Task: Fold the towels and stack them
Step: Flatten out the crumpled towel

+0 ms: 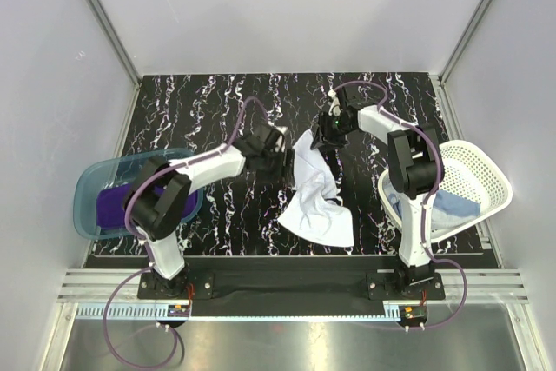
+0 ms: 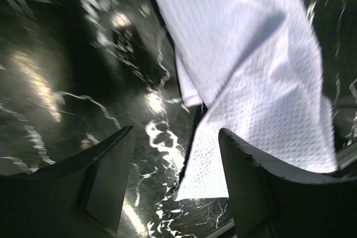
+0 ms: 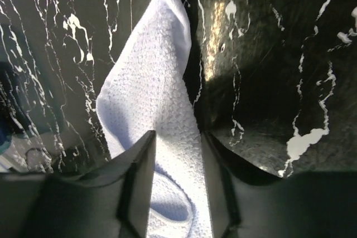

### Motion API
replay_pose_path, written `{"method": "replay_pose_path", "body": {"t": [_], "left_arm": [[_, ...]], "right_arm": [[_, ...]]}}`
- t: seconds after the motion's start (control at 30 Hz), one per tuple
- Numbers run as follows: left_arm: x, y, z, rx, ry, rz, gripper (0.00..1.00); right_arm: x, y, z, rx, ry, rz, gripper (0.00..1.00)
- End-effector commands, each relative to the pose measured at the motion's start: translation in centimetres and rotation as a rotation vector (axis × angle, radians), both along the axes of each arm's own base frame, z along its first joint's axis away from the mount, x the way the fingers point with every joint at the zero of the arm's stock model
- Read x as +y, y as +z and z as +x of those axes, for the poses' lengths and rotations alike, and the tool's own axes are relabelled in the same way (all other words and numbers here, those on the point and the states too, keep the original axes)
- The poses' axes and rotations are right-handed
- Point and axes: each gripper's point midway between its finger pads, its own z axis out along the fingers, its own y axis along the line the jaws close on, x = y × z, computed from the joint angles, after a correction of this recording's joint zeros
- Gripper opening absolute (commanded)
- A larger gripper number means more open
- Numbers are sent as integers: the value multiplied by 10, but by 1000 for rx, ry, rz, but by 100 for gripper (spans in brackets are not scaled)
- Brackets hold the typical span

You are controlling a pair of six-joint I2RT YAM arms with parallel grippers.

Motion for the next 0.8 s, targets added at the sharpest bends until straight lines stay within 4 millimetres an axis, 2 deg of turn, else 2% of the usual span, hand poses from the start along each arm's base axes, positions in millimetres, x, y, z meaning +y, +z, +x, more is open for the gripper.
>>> {"method": "replay_pose_path", "body": {"t": [0.0, 0.03, 0.1, 0.13, 0.2, 0.23, 0.33, 0.4, 0.53, 0.6, 0.67, 0.77], "left_arm": [[-3, -1, -18, -19, -6, -25, 67], [-4, -2, -22, -18, -1, -31, 67], [3, -19, -37, 7, -4, 5, 67], [3, -22, -42, 9, -6, 11, 67], [7, -33, -55, 18, -19, 47, 67], [7, -33, -59, 20, -17, 46, 67], [5, -36, -71, 20, -26, 46, 67], [5, -37, -76, 20, -24, 58, 67], [13, -39, -88, 9, -14, 105, 65], [14, -39, -91, -1, -15, 110, 64], [15, -41, -93, 8, -10, 109, 60], [18, -48, -98, 43, 3, 126, 42]], "right_arm": [[13, 5, 0, -27, 38, 61, 43], [11, 5, 0, -28, 29, 51, 36], [6, 8, -3, -21, 12, 24, 23], [1, 18, -1, -48, -5, 3, 14], [-4, 30, -4, -48, -28, -16, 9], [-7, 46, -4, -80, -45, -25, 7], [-7, 72, -4, -124, -78, -20, 6], [-5, 79, -3, -135, -103, -25, 6], [-11, 68, 6, -149, -146, -86, 6], [-7, 68, 11, -152, -136, -80, 4], [-3, 59, 11, -120, -136, -83, 3], [15, 51, 4, -112, -113, -77, 7]]}}
